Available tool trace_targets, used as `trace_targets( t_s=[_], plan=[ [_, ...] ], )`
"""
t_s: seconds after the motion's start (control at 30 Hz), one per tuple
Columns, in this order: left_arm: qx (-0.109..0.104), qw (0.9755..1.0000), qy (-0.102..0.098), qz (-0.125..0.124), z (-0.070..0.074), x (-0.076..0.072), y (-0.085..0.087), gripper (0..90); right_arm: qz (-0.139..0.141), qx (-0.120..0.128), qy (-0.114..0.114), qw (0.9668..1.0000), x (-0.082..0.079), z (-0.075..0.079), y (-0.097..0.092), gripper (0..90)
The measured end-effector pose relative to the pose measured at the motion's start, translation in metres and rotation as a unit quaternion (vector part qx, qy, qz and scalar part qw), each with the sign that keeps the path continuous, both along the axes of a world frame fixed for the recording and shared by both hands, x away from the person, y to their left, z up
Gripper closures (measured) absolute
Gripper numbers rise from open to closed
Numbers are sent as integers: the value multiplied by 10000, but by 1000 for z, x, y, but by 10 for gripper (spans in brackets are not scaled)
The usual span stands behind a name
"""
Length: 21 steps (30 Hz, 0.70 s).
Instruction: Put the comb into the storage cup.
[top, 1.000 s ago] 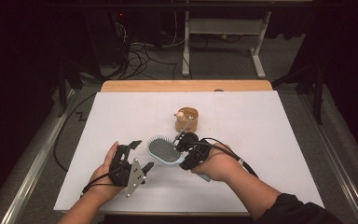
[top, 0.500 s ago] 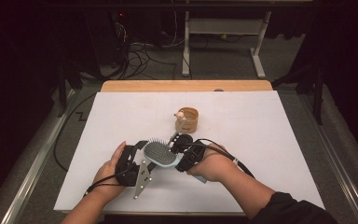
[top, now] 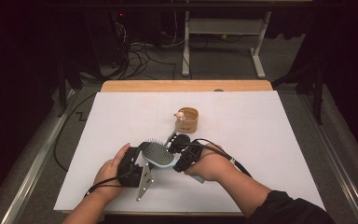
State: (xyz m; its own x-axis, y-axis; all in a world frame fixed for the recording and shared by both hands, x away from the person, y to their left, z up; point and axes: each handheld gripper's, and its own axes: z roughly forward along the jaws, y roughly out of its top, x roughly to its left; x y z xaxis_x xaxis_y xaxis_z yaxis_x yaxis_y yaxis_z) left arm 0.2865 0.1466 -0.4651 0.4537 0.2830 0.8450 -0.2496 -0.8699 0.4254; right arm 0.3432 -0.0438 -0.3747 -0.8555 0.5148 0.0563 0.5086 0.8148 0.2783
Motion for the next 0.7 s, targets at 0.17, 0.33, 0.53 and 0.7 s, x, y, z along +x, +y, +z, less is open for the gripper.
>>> trace_targets(
  t_s=[0.17, 0.33, 0.53, 0.7],
  plan=[
    [109, 9997, -221, -26, -2, -2, -1, 367, -27, 85, 55, 9999, 0, 3, 1, 714],
    [263, 9988, -409, -42, -3, -4, -3, 410, -54, 106, 62, 9999, 1, 4, 0, 714],
    [397, 9979, -501, -82, -6, -6, -4, 461, -69, 112, 95, 9999, 2, 4, 0, 713],
    [562, 9964, -615, -137, -9, -7, -5, 510, -78, 87, 120, 9999, 2, 4, 0, 712]
  ],
)
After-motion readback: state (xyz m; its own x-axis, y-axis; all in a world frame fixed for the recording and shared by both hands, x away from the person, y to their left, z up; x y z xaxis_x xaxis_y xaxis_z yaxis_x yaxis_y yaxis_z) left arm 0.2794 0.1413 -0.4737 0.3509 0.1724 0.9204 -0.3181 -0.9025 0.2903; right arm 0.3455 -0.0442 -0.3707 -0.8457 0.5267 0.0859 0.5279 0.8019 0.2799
